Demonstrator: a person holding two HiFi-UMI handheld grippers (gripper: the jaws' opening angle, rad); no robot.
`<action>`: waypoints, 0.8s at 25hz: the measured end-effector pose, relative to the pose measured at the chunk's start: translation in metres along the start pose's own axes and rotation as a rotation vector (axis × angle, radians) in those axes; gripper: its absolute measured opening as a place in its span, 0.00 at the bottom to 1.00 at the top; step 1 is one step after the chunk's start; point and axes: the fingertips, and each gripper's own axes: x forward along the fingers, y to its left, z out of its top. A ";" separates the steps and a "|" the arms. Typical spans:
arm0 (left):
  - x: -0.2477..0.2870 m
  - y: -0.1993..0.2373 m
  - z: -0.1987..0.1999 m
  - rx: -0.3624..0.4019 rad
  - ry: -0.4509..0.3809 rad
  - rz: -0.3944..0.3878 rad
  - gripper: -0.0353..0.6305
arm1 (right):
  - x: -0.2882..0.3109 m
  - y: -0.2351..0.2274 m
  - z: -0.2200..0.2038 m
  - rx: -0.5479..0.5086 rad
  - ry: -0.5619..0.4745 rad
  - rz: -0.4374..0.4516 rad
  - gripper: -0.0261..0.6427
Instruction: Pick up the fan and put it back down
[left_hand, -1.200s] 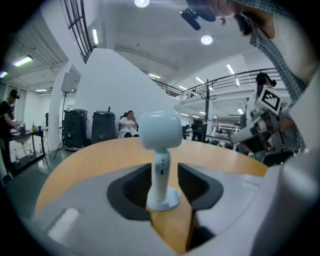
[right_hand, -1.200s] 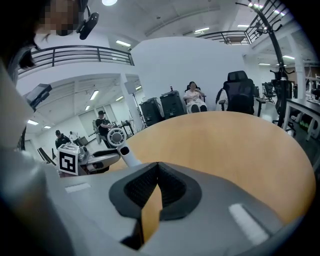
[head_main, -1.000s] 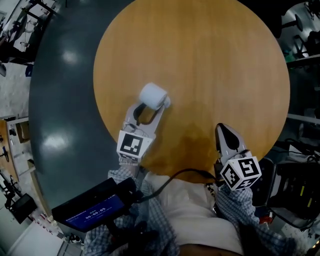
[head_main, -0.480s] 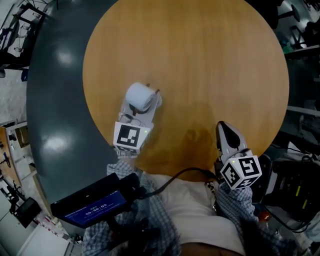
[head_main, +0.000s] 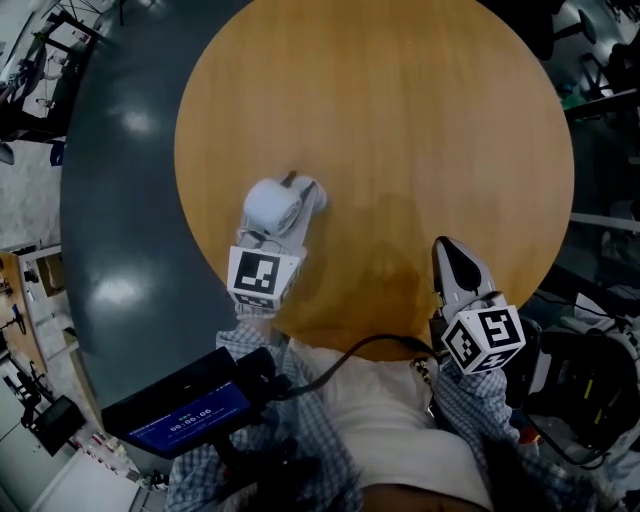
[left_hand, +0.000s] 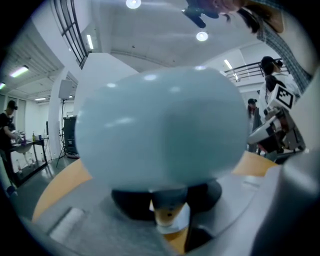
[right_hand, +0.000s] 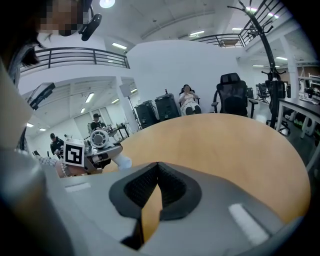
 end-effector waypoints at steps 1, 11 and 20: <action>-0.003 -0.001 0.003 -0.001 0.002 0.002 0.24 | -0.001 0.003 0.003 -0.004 -0.004 0.006 0.04; -0.046 -0.005 0.034 0.065 0.025 0.020 0.24 | -0.020 0.035 0.036 -0.048 -0.075 0.049 0.04; -0.077 -0.024 0.059 0.134 0.015 -0.017 0.24 | -0.031 0.055 0.068 -0.079 -0.186 0.069 0.04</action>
